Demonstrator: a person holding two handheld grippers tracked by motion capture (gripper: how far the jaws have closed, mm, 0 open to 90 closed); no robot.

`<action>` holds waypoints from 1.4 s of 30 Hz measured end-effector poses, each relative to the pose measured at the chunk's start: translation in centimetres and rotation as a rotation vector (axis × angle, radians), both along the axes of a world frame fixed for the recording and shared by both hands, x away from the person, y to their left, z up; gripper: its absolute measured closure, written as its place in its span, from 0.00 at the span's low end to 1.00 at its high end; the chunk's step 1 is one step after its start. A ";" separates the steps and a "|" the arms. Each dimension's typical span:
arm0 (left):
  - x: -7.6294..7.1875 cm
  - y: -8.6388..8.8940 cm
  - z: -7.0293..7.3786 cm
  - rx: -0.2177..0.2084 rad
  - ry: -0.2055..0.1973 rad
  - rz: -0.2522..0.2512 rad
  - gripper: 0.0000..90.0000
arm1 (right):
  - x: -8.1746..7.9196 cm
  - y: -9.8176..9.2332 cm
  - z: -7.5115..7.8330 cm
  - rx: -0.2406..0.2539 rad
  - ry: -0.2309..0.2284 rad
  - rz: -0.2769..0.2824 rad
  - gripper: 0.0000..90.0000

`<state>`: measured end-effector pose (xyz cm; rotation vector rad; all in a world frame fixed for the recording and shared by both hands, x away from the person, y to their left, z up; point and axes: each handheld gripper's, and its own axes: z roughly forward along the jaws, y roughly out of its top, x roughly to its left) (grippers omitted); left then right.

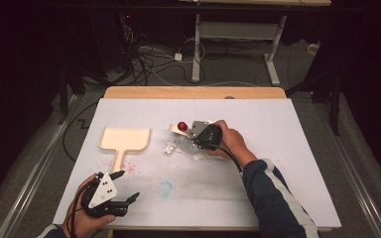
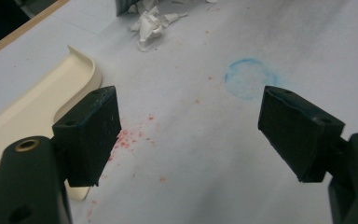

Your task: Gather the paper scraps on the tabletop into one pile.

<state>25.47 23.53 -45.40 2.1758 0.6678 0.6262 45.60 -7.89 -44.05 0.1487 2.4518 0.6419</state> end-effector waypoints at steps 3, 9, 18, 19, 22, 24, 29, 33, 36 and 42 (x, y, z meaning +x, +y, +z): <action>-0.1 -0.1 0.1 0.002 -0.002 0.002 0.22 | -0.5 -1.1 0.6 0.007 0.007 0.026 0.75; -0.1 0.1 0.2 -0.001 -0.010 0.011 0.22 | -0.5 -2.4 1.5 0.071 -0.015 -0.038 0.75; -0.5 1.1 0.3 -0.008 -0.012 0.037 0.22 | -0.8 -1.7 5.0 0.321 0.067 -0.184 0.75; -0.7 1.3 0.3 -0.017 -0.012 0.044 0.22 | -1.1 -1.4 5.5 0.366 0.107 -0.214 0.75; -1.1 1.9 0.2 -0.019 -0.006 0.060 0.22 | -2.1 -0.4 6.3 0.500 0.208 -0.263 0.75; -1.2 2.1 0.2 -0.030 -0.007 0.069 0.22 | -2.9 0.5 6.1 0.583 0.308 -0.292 0.75; -1.2 1.9 0.2 -0.022 -0.008 0.061 0.22 | -4.4 3.3 3.8 0.678 0.453 -0.352 0.75; -1.3 1.8 0.2 -0.017 -0.012 0.055 0.22 | -4.4 5.0 1.2 0.689 0.521 -0.412 0.75; -1.3 1.9 0.2 -0.019 -0.012 0.056 0.22 | -4.0 5.4 -0.4 0.696 0.544 -0.464 0.75; -1.2 1.8 0.1 -0.022 -0.007 0.053 0.22 | -2.9 3.8 -1.3 0.674 0.493 -0.556 0.75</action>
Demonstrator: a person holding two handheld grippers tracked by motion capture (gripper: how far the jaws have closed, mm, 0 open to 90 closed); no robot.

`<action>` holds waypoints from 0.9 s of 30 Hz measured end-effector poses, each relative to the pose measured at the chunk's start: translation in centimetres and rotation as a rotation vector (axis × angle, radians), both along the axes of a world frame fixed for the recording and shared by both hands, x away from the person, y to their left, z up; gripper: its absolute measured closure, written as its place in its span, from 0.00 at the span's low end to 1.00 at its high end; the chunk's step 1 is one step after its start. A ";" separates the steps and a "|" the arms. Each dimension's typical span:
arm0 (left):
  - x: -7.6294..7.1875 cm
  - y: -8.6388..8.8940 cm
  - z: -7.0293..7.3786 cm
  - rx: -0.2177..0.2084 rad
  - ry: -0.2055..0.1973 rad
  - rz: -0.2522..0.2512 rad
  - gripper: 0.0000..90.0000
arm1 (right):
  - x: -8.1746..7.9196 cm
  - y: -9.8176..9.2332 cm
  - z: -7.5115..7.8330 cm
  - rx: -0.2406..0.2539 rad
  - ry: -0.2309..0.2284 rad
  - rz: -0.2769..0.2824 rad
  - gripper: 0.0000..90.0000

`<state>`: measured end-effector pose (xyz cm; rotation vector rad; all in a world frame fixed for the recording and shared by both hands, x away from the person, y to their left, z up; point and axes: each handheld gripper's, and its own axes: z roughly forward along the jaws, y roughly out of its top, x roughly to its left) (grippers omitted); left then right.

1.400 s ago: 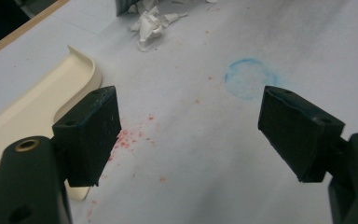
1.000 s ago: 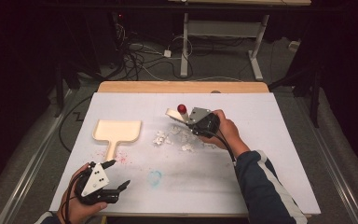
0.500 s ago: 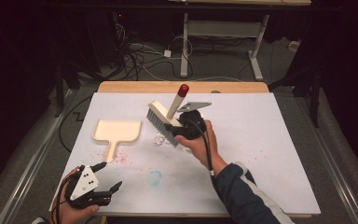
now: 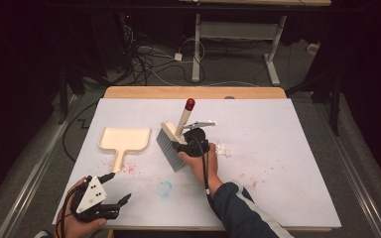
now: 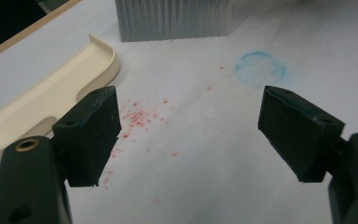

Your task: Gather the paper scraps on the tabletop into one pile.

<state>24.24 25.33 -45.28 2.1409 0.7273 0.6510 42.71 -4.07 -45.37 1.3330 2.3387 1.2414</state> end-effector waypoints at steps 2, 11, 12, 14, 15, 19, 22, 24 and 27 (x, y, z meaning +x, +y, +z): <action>0.0 -0.1 0.0 0.001 0.000 -0.003 0.22 | 0.3 -0.8 -0.2 0.003 0.010 -0.031 0.75; 0.0 -0.3 -0.1 0.012 0.008 -0.010 0.22 | -0.5 -5.4 0.3 -0.021 -0.020 -0.150 0.75; 0.0 -0.4 -0.1 0.015 0.007 -0.013 0.22 | -0.6 -6.1 0.5 -0.022 -0.021 -0.162 0.75; 0.0 -0.5 -0.1 0.012 0.008 -0.013 0.22 | -0.9 -7.5 0.7 -0.027 -0.023 -0.187 0.75; 0.0 -0.5 -0.1 0.013 0.009 -0.014 0.22 | -1.0 -8.2 0.8 -0.027 -0.025 -0.203 0.75; 0.1 -1.0 -0.1 0.021 0.008 -0.020 0.22 | -1.7 -10.3 1.7 0.017 -0.031 -0.208 0.75; 0.2 -1.2 -0.2 0.026 0.011 -0.027 0.22 | -2.4 -11.3 2.7 0.041 -0.067 -0.191 0.75; 0.3 -1.4 -0.2 0.038 0.010 -0.030 0.22 | -2.8 -11.9 3.5 0.059 -0.091 -0.165 0.75; 0.3 -1.4 -0.2 0.042 0.009 -0.033 0.22 | -3.3 -13.0 4.6 0.078 -0.112 -0.137 0.75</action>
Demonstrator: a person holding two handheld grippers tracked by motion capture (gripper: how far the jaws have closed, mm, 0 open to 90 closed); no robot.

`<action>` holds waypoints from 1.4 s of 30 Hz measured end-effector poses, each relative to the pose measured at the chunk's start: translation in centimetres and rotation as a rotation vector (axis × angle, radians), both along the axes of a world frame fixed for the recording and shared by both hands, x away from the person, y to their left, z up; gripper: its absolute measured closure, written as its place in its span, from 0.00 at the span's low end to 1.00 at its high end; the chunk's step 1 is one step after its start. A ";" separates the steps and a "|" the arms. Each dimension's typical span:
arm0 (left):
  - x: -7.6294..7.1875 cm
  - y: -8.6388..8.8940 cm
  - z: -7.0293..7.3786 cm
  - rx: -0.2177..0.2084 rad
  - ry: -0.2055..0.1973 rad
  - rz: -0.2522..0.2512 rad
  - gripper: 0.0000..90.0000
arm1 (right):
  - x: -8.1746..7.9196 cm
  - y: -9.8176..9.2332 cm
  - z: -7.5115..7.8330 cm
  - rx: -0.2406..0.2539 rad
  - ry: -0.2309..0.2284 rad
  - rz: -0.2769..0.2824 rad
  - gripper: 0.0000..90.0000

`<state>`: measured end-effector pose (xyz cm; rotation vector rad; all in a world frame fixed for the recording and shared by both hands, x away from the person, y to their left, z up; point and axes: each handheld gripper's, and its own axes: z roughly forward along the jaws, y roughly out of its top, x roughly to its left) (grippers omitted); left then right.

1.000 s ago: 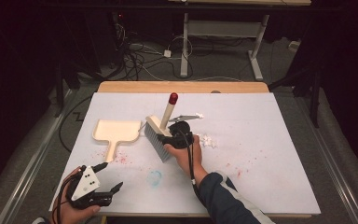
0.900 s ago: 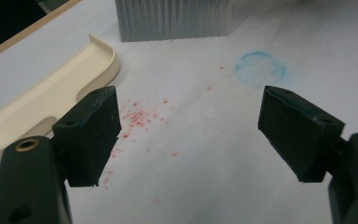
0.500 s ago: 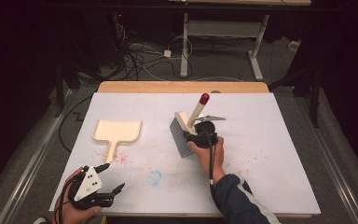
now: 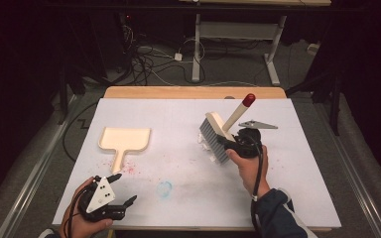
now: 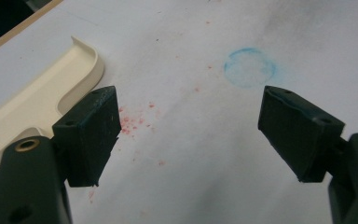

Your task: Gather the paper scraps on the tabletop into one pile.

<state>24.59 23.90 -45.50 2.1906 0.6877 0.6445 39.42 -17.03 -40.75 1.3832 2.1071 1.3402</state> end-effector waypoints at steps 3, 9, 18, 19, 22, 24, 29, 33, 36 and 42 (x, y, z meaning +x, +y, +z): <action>0.0 0.0 0.0 0.000 -0.001 0.001 0.22 | -0.4 -1.1 1.0 -0.036 -0.034 0.007 0.75; 0.0 0.0 -0.1 0.020 -0.006 0.000 0.22 | -0.5 -3.0 1.9 -0.168 -0.091 -0.033 0.75; 0.1 -0.3 -0.2 0.029 -0.005 0.003 0.22 | 1.8 -4.1 -0.3 -0.327 -0.085 -0.144 0.75; 0.1 -0.3 -0.2 0.031 -0.003 0.002 0.22 | 2.1 -4.0 -0.7 -0.332 -0.069 -0.140 0.75; 0.0 -0.3 -0.2 0.037 -0.003 -0.001 0.22 | 2.5 -3.0 -1.8 -0.314 -0.019 -0.095 0.75; 0.0 -0.3 -0.2 0.036 -0.003 0.001 0.22 | 2.2 -1.9 -2.0 -0.314 -0.020 -0.048 0.75; -0.3 -0.4 -0.1 0.040 -0.012 -0.001 0.22 | 0.8 0.5 -1.8 -0.389 -0.050 0.017 0.75; -0.3 -0.2 0.2 0.011 -0.025 0.015 0.22 | 1.1 0.6 -0.8 -0.406 -0.089 0.034 0.75; -0.3 0.1 0.5 -0.012 -0.031 0.016 0.22 | 2.3 0.2 0.1 -0.419 -0.104 0.032 0.75; 0.3 0.1 0.1 -0.014 -0.013 0.009 0.22 | 7.5 0.5 1.1 -0.488 -0.232 0.117 0.75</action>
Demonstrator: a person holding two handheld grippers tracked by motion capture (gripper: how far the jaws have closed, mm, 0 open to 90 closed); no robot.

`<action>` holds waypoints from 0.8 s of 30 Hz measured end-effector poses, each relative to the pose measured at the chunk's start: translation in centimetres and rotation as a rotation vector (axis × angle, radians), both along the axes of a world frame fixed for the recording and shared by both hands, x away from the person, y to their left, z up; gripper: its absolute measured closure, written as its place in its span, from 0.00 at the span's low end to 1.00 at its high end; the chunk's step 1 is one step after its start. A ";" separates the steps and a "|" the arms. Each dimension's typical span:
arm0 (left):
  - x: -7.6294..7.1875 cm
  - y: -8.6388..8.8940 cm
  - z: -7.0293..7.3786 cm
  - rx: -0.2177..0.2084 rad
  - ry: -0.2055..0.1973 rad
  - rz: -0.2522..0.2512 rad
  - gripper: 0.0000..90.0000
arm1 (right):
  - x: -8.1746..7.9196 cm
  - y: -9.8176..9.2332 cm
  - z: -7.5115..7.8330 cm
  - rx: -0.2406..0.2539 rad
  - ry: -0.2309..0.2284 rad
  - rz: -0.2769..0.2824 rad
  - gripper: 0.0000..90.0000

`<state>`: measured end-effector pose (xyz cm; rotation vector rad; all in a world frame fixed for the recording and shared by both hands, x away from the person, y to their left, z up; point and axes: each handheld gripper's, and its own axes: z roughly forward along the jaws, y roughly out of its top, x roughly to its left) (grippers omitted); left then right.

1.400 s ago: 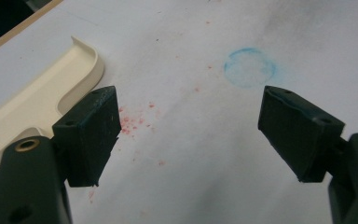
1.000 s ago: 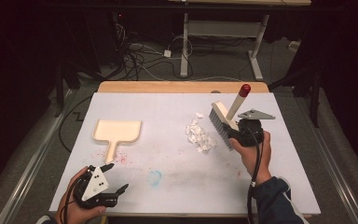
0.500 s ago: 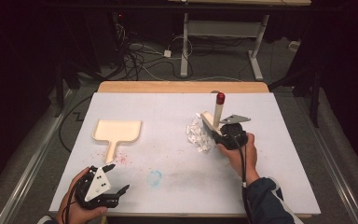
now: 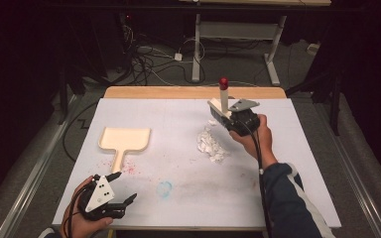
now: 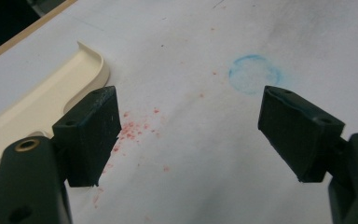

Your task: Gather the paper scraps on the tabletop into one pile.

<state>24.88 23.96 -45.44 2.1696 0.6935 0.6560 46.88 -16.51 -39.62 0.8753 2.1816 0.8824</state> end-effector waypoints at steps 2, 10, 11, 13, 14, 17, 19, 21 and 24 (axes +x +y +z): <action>0.1 0.0 -0.1 -0.001 0.007 0.002 0.22 | 2.0 0.4 -0.4 -0.041 -0.025 0.044 0.75; 0.5 -0.1 -0.6 0.005 0.028 0.004 0.22 | 6.1 1.4 -4.0 -0.094 -0.009 0.115 0.75; 0.5 -0.1 -0.6 0.005 0.029 0.002 0.22 | 5.9 1.5 -4.1 -0.081 -0.002 0.120 0.75; 0.4 -0.2 -0.6 0.012 0.031 -0.004 0.22 | 5.2 1.6 -4.4 -0.092 0.008 0.163 0.75; 0.4 -0.2 -0.6 0.015 0.031 -0.007 0.22 | 4.8 1.6 -4.5 -0.086 0.019 0.187 0.75; 0.3 -0.3 -0.6 0.016 0.032 -0.017 0.22 | 2.9 1.0 -5.0 -0.052 0.008 0.251 0.75; 0.2 -0.6 -0.5 0.020 0.024 -0.020 0.22 | 1.4 0.6 -5.3 -0.045 0.001 0.288 0.75; 0.0 -0.8 -0.3 0.023 0.016 -0.027 0.22 | 0.0 0.0 -5.4 -0.011 0.000 0.322 0.75; -0.4 -1.1 -0.3 0.038 0.011 -0.030 0.22 | -1.7 -0.8 -5.2 -0.009 -0.003 0.369 0.75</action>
